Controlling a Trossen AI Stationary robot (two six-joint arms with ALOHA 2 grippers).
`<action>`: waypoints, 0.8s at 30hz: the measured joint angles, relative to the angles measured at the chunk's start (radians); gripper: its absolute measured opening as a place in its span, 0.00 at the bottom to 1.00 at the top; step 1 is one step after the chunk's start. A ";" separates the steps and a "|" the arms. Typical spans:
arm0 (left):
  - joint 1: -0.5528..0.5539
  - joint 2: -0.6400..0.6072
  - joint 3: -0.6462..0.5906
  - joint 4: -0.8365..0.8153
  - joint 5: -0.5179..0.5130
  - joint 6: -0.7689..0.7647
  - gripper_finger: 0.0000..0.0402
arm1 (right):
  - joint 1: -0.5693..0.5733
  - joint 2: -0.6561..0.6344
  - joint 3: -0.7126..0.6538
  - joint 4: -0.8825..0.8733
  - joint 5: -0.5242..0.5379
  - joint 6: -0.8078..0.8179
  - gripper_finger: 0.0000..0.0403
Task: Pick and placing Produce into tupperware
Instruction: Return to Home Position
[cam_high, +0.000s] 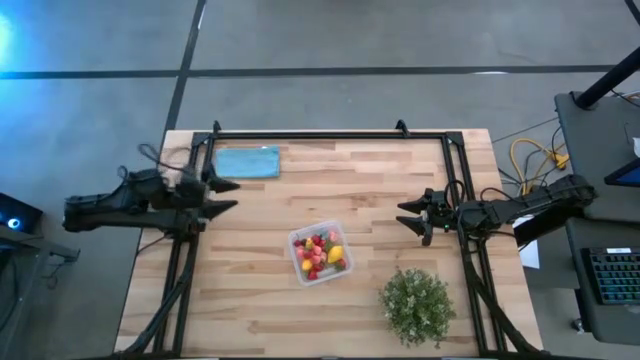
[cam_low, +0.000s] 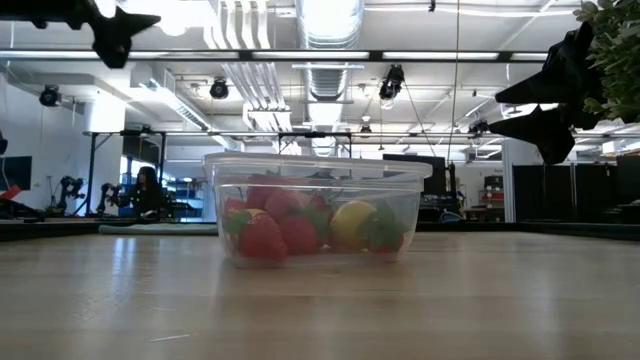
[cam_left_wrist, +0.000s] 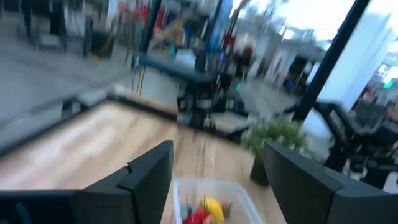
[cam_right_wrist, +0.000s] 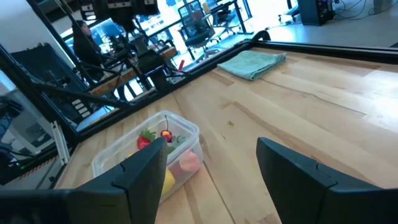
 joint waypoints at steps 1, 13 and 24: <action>0.000 -0.023 -0.005 -0.001 -0.004 0.013 0.58 | 0.000 0.000 0.000 0.000 0.000 0.000 0.60; 0.000 -0.265 -0.073 -0.116 -0.059 0.052 0.58 | 0.000 0.000 0.000 0.000 0.000 0.000 0.60; 0.000 -0.241 -0.144 -0.175 -0.090 0.048 0.58 | 0.000 0.000 0.000 0.000 0.000 0.000 0.60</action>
